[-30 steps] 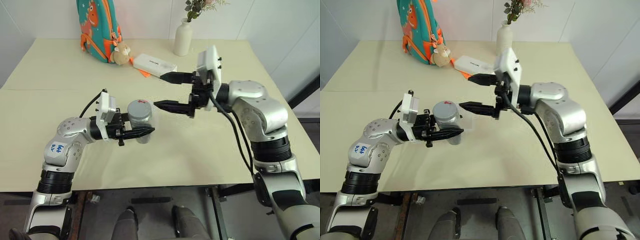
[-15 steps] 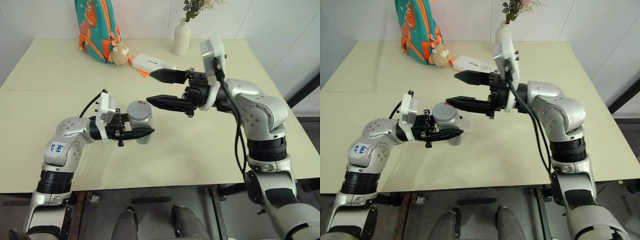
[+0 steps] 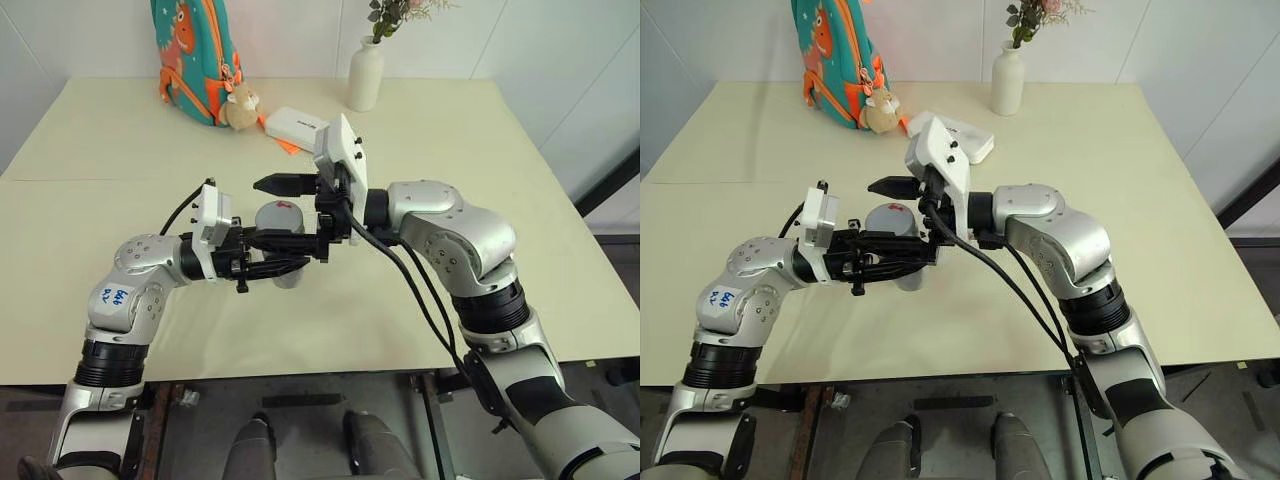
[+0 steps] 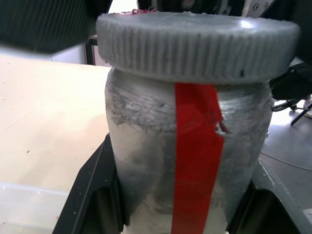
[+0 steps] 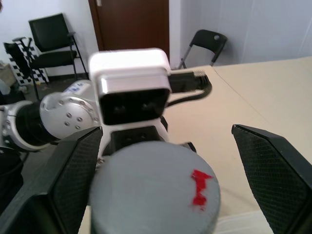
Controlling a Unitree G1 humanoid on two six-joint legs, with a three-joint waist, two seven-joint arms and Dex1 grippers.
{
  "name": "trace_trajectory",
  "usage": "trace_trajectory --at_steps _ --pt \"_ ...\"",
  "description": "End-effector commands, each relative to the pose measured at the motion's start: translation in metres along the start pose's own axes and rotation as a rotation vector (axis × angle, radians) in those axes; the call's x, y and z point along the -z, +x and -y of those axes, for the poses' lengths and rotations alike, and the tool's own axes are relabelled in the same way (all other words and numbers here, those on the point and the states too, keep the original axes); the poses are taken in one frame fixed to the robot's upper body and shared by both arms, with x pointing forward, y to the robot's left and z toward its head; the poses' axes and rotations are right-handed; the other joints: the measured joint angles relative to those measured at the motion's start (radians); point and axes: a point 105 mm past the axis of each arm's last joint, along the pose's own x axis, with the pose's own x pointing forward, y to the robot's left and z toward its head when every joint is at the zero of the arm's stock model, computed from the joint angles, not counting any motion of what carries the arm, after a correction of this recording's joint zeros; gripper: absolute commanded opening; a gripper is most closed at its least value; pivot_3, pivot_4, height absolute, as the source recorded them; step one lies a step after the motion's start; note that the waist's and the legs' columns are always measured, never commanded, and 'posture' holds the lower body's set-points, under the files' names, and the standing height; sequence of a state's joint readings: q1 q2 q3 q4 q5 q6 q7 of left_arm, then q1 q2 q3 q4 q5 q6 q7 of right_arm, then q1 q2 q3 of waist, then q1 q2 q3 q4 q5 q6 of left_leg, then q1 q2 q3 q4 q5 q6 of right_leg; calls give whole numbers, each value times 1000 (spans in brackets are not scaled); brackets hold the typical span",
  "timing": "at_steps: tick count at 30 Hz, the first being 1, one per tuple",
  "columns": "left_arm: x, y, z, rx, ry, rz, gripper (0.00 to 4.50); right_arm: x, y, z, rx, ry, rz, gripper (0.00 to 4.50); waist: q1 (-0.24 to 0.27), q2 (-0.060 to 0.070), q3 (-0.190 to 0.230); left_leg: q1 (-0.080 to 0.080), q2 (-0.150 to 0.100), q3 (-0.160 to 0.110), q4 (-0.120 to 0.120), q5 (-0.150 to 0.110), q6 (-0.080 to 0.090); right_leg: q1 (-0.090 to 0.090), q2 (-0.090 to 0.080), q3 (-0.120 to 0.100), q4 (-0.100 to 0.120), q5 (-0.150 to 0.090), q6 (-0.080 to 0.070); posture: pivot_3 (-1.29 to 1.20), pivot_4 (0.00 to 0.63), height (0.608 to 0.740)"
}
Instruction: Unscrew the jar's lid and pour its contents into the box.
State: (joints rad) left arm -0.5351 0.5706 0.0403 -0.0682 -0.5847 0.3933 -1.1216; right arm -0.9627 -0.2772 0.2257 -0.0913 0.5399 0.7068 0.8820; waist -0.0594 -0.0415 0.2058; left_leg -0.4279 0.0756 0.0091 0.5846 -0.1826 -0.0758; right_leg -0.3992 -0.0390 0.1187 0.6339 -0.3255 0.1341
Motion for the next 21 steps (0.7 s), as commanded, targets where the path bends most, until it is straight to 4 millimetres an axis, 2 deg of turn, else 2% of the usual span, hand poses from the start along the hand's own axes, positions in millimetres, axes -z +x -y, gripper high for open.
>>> trace_trajectory --at_steps 1,8,14,21 --pt "-13 2 2 12 55 25 1978 -17 -6 4 19 -66 41 4460 0 0 0 0 0 0 0 0 0 0 0 0 0 0 0 0 150 740" --pt "-14 2 2 8 56 28 1978 -17 -28 14 60 -77 43 4460 0 0 0 0 0 0 0 0 0 0 0 0 0 0 0 0 150 740" --pt "-14 1 3 17 52 35 1978 -21 -45 7 2 -68 64 4460 1 0 0 0 0 0 0 0 0 0 0 0 0 0 0 0 150 740" --pt "-11 -2 11 76 0 13 1978 -21 -49 -7 -96 -47 77 4460 -1 0 0 0 0 0 0 0 0 0 0 0 0 0 0 0 150 740"
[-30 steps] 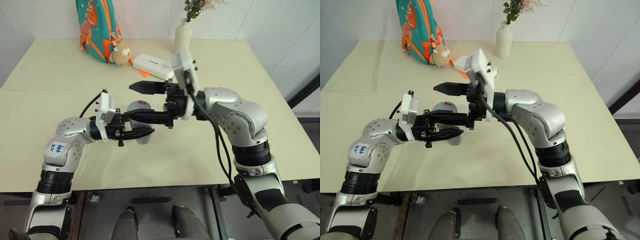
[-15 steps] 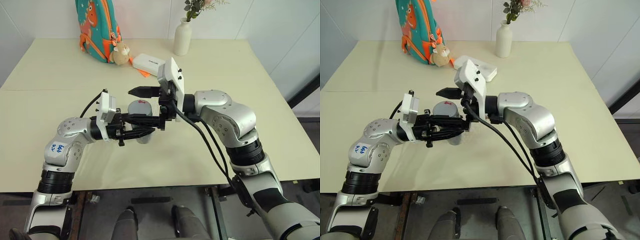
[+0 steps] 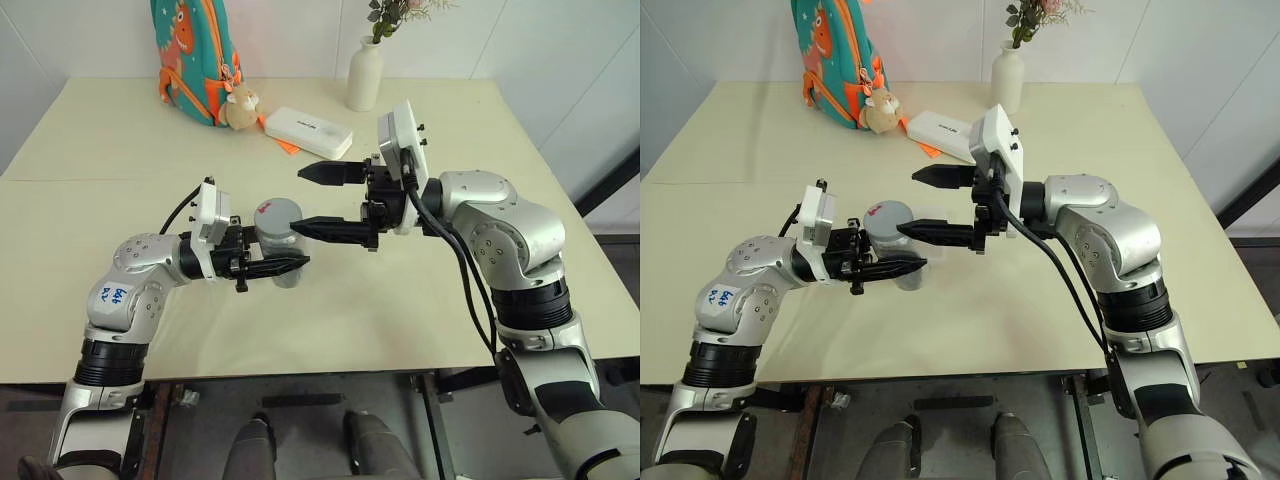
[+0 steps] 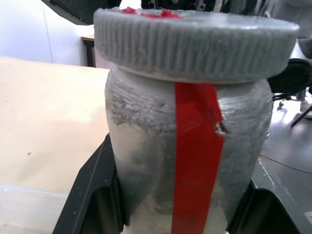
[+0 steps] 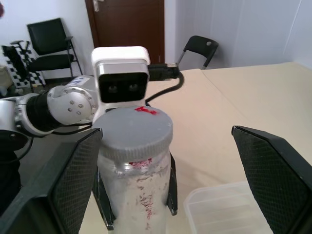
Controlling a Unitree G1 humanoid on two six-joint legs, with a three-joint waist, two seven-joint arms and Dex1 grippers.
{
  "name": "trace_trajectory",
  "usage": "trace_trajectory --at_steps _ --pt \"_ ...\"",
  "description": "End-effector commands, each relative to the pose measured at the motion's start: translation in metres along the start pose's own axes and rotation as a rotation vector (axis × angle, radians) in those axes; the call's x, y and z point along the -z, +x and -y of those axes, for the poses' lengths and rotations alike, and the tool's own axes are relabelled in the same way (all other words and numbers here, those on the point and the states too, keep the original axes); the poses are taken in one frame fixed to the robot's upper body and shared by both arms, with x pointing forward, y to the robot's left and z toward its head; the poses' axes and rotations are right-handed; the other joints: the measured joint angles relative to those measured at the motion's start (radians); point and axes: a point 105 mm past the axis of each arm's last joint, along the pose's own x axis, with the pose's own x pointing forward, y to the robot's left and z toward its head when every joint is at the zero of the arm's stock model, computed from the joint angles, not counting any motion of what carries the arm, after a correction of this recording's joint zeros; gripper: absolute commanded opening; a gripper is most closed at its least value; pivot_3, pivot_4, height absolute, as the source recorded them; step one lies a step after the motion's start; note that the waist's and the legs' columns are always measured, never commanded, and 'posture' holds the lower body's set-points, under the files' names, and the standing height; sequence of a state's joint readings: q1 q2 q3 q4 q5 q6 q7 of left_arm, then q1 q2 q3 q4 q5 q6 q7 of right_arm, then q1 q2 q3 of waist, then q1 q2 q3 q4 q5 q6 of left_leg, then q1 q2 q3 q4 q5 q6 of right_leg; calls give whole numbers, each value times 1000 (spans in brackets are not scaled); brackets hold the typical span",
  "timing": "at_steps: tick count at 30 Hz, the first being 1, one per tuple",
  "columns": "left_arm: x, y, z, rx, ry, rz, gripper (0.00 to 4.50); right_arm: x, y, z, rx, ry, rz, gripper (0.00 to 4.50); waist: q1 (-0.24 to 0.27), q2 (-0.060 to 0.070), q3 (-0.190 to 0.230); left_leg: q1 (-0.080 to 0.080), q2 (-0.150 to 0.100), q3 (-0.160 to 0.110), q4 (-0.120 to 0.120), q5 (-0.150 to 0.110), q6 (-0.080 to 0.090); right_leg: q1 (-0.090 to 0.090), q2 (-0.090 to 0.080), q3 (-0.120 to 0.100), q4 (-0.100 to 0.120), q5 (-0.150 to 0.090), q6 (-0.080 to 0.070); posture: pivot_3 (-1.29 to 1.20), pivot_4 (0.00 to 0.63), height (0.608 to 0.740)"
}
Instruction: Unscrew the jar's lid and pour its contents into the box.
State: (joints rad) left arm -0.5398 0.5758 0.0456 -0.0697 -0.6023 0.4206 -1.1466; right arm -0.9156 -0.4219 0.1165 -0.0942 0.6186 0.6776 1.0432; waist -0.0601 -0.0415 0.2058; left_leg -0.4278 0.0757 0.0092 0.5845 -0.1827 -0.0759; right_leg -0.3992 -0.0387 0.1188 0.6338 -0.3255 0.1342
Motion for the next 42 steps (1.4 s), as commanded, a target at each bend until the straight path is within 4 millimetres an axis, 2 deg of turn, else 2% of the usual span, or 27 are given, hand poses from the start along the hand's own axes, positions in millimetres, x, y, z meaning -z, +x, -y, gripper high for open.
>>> trace_trajectory --at_steps 1,9,15,23,29,42 --pt "-8 -1 9 50 19 4 1978 -15 1 -13 -73 -38 48 4460 0 0 0 0 0 0 0 0 0 0 0 0 0 0 0 0 150 740" --pt "-7 -3 7 28 26 -4 1978 -23 10 -15 -86 -10 93 4460 1 0 0 0 0 0 0 0 0 0 0 0 0 0 0 0 150 740" --pt "-6 -1 6 22 32 -4 1978 -16 33 -18 -81 -7 54 4460 0 0 0 0 0 0 0 0 0 0 0 0 0 0 0 0 150 740" --pt "-8 1 6 27 39 3 1978 -9 50 -12 -36 -46 25 4460 1 0 0 0 0 0 0 0 0 -1 0 0 1 0 0 0 150 740" --pt "-9 -1 6 21 43 -3 1978 -8 46 -7 -17 -51 28 4460 1 0 0 0 0 0 0 0 0 -1 0 0 1 0 -1 0 150 740" --pt "-9 -2 5 14 48 -2 1978 -4 20 -4 -21 -46 10 4460 0 0 0 0 0 0 0 0 0 -1 0 0 2 0 -1 0 150 740"
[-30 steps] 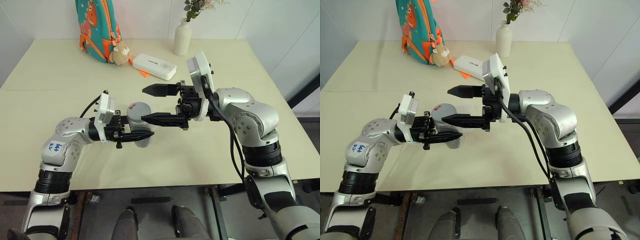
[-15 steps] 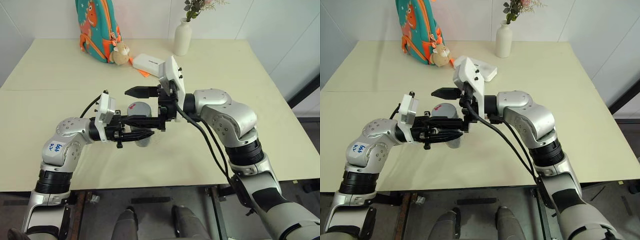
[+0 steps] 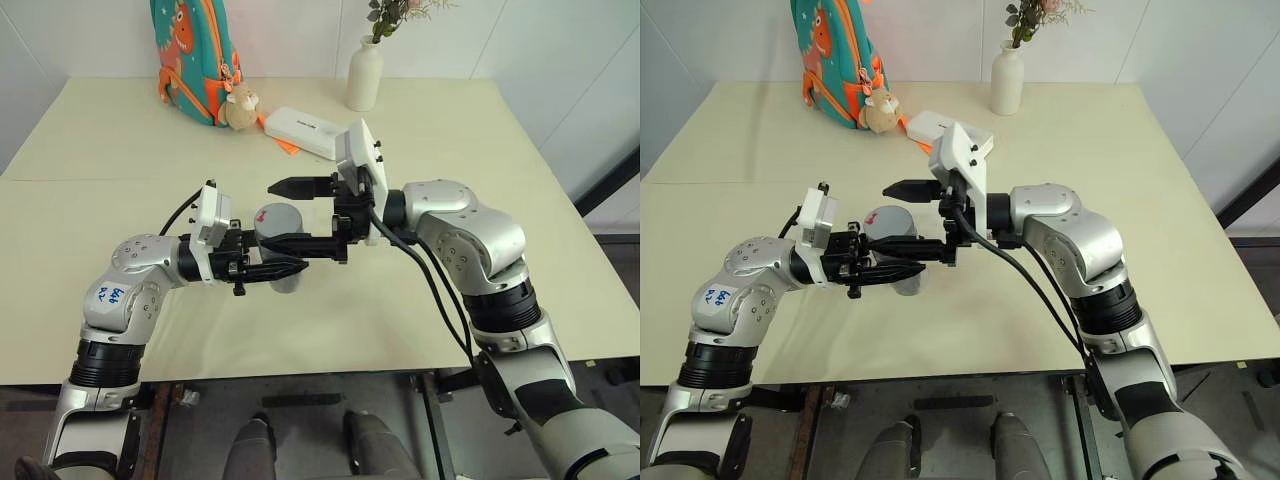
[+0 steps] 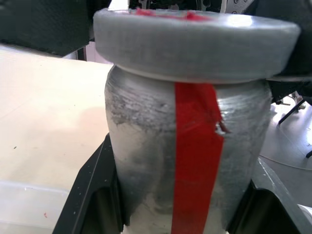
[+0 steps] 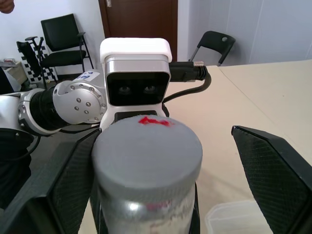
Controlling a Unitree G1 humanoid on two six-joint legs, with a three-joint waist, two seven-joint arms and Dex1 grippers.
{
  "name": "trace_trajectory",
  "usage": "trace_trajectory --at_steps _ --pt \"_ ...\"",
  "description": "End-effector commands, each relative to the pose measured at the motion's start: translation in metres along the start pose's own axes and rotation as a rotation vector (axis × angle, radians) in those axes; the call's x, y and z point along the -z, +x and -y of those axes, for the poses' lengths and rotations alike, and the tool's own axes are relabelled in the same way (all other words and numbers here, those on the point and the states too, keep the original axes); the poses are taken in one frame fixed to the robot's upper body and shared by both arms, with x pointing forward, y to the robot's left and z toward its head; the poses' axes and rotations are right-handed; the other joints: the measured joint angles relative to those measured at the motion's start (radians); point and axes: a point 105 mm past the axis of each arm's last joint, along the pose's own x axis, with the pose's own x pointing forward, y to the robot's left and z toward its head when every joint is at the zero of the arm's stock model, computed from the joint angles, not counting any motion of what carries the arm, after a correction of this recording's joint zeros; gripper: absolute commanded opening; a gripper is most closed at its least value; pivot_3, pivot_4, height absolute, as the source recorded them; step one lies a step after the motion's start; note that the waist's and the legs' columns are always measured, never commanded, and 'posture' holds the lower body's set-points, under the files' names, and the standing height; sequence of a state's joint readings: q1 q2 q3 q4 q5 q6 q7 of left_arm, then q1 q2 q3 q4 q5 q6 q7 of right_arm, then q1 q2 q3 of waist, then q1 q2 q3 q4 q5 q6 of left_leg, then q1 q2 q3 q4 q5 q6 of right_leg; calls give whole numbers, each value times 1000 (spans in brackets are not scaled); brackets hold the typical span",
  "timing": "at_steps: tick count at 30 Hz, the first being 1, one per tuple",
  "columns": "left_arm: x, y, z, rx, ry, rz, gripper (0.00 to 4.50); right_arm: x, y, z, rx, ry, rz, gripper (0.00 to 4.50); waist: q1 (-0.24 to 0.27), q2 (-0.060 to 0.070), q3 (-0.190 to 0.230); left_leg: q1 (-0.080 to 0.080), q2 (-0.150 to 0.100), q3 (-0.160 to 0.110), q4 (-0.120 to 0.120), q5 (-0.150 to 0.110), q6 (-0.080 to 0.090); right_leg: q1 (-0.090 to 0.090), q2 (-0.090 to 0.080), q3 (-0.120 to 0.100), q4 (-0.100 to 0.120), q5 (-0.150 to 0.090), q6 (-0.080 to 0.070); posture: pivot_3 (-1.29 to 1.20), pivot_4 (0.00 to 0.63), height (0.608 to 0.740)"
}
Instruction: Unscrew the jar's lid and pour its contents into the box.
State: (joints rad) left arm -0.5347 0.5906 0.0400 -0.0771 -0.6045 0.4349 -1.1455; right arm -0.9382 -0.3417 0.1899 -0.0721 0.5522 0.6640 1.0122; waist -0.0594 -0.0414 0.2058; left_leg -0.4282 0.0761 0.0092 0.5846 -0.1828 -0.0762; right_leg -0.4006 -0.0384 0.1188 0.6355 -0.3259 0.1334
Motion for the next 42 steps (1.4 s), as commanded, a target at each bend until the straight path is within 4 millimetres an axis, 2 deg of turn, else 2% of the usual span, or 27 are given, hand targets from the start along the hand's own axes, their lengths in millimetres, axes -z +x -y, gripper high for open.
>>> trace_trajectory --at_steps 1,15,28,31,33,34,35,36,42 --pt "-11 -1 4 12 60 17 1978 -13 -7 0 4 -42 38 4460 0 0 0 0 0 0 0 0 0 0 0 0 0 0 0 0 150 740" --pt "-13 -2 4 13 68 16 1978 -17 4 -18 -98 -13 76 4460 0 0 0 0 0 0 0 0 0 0 0 0 0 0 0 0 150 740" --pt "-11 -2 5 3 64 19 1978 -13 9 -14 -81 8 63 4460 0 0 0 0 0 0 0 0 0 0 0 0 0 0 0 0 150 740" --pt "-11 -2 5 0 64 20 1978 -13 9 -14 -87 13 69 3860 0 0 0 0 0 0 0 0 0 0 0 0 0 0 0 0 150 740" --pt "-11 -3 5 -1 65 19 1978 -12 10 -14 -89 14 70 3229 1 0 0 0 0 0 0 0 0 0 0 0 0 0 0 0 150 740" --pt "-11 -3 5 -1 65 20 1978 -12 10 -13 -80 12 70 2735 0 0 0 0 0 0 0 0 0 0 0 0 0 0 0 0 150 740" --pt "-11 -3 5 -2 65 20 1978 -13 10 -12 -70 13 73 2583 0 0 0 0 0 0 0 0 0 0 0 0 0 0 0 0 150 740" --pt "-11 -3 5 -2 65 19 1978 -14 10 -11 -62 17 82 2583 0 0 0 0 0 0 0 0 0 0 0 0 0 0 0 0 150 740" --pt "-11 -4 4 -5 66 16 1978 -54 3 -14 -87 168 284 2583 1 0 0 0 1 0 0 0 0 -1 0 0 1 0 -1 0 150 740"
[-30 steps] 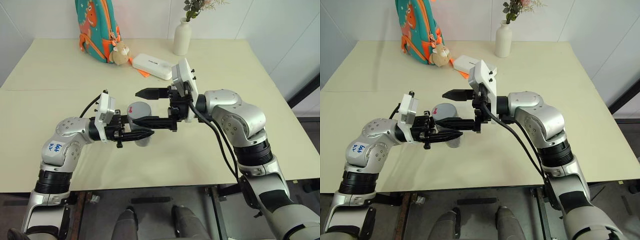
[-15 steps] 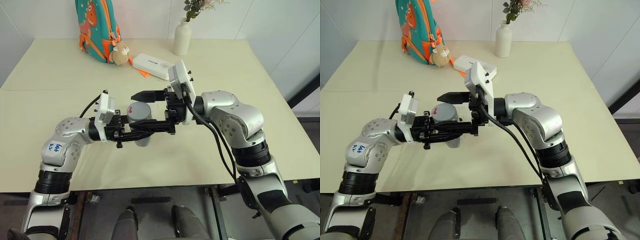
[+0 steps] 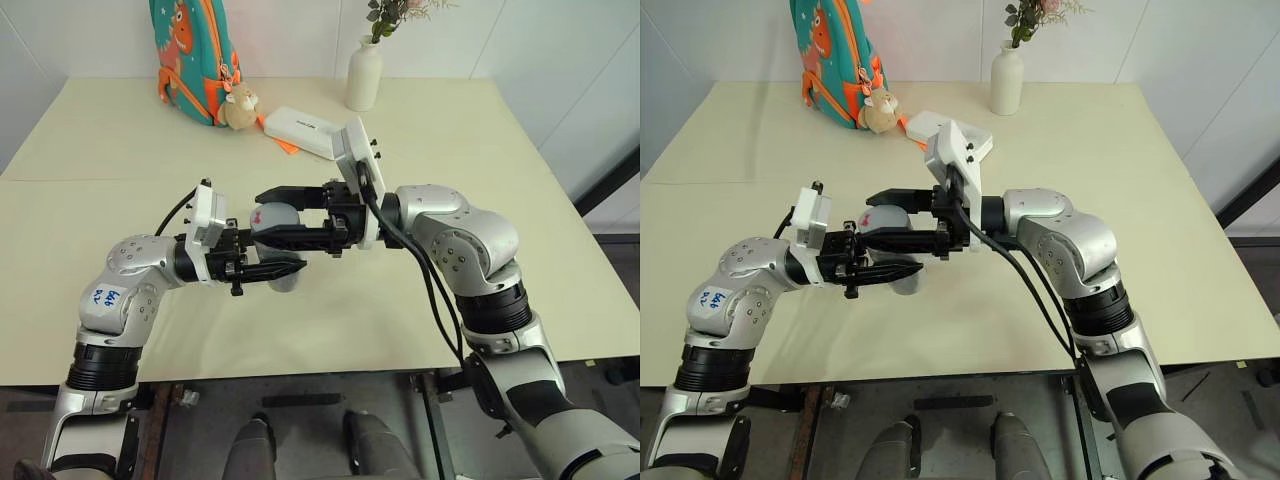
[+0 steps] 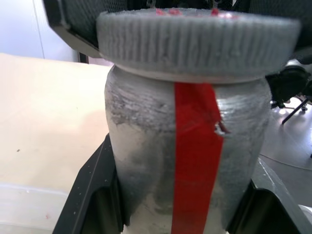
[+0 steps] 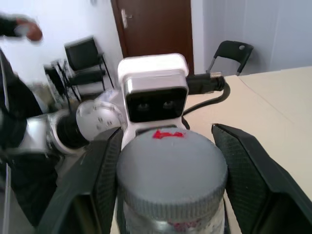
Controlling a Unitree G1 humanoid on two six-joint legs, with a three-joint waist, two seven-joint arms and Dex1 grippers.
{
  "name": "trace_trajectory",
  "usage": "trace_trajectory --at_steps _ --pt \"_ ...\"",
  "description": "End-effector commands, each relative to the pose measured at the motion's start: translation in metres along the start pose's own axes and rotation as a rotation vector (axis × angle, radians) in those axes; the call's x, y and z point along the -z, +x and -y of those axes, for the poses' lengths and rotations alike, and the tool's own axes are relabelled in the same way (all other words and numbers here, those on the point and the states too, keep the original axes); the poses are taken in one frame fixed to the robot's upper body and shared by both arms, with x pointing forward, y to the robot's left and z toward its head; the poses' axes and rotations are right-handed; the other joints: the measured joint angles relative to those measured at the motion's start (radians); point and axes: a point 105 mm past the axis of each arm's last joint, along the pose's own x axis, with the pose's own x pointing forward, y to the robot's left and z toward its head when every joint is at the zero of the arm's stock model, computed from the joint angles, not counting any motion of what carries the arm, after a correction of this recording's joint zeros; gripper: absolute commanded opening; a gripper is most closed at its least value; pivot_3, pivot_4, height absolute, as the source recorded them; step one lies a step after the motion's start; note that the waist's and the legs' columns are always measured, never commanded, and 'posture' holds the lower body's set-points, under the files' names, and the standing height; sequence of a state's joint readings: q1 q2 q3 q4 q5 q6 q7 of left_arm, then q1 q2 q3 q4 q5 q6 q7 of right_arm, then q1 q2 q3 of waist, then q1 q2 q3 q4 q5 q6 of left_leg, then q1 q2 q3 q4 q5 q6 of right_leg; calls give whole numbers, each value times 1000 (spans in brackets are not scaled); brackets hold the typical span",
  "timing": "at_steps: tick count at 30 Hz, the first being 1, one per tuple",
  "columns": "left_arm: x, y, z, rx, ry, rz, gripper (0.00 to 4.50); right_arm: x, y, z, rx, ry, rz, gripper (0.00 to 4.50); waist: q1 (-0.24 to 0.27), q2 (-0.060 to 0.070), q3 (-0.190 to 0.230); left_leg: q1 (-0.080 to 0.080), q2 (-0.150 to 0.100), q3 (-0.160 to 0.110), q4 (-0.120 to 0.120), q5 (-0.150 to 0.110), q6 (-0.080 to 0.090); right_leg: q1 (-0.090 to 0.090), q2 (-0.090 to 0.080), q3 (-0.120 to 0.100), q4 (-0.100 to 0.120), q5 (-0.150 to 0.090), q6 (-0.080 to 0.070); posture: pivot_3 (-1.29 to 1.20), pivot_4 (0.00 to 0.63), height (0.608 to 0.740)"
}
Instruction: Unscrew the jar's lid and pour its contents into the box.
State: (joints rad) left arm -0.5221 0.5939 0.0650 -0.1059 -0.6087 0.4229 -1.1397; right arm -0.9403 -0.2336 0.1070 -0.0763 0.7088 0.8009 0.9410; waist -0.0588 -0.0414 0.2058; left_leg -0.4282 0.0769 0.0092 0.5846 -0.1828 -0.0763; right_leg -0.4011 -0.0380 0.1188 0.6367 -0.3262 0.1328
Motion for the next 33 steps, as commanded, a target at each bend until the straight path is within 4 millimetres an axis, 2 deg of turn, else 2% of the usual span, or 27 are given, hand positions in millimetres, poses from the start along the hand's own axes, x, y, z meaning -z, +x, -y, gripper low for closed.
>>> trace_trajectory --at_steps 1,3,6,9,11,16,22,24,27,30,33 --pt "-4 -1 2 8 30 2 1978 -44 -4 -14 -47 16 164 2583 0 0 0 0 0 0 0 0 0 0 0 0 0 0 0 0 150 740" --pt "-4 -1 2 8 32 -3 1978 -54 -11 -13 -19 27 217 2583 0 0 0 0 0 0 0 0 0 0 0 0 0 0 0 0 150 740" --pt "-4 -2 2 6 33 -5 1978 -53 -29 -3 114 -49 192 2583 0 0 0 0 0 0 0 0 0 0 0 0 0 0 0 0 150 740" --pt "-6 -5 0 -15 35 -2 1978 -22 -66 24 372 -204 12 2583 7 0 0 -1 0 0 0 0 0 0 0 0 -1 0 -1 0 150 740" --pt "-7 -8 -1 -30 36 1 1978 -6 -83 32 450 -265 -77 2583 5 0 0 -2 -1 0 0 -1 0 0 0 0 -4 0 -1 0 150 740" --pt "-10 -21 -16 -110 24 21 1978 57 -167 68 809 -195 -93 2583 1 0 0 -4 1 1 0 -1 0 -4 1 1 -4 0 0 0 150 740" --pt "-13 -23 -28 -156 4 64 1978 105 -221 87 1048 -104 -87 2583 -2 1 1 -10 1 2 7 -1 0 -10 2 3 4 1 1 0 150 740" --pt "-14 -22 -30 -156 5 64 1978 112 -227 85 1056 -106 -100 2583 -1 1 1 -9 1 2 8 -1 0 -10 3 3 6 1 1 0 150 740" --pt "-15 -24 -33 -162 9 56 1978 116 -227 81 1020 -82 -94 3554 -2 1 1 -9 1 2 9 0 -1 -10 3 4 8 1 1 0 150 740" --pt "-15 -25 -37 -167 23 39 1978 106 -225 79 1001 -114 -81 4471 -3 1 0 -8 2 2 10 0 -1 -9 4 5 10 1 2 0 150 740" --pt "-16 -28 -45 -182 57 18 1978 82 -217 75 950 -179 -61 4471 0 1 1 -8 2 2 11 0 -2 -10 5 5 11 1 2 0 150 740"
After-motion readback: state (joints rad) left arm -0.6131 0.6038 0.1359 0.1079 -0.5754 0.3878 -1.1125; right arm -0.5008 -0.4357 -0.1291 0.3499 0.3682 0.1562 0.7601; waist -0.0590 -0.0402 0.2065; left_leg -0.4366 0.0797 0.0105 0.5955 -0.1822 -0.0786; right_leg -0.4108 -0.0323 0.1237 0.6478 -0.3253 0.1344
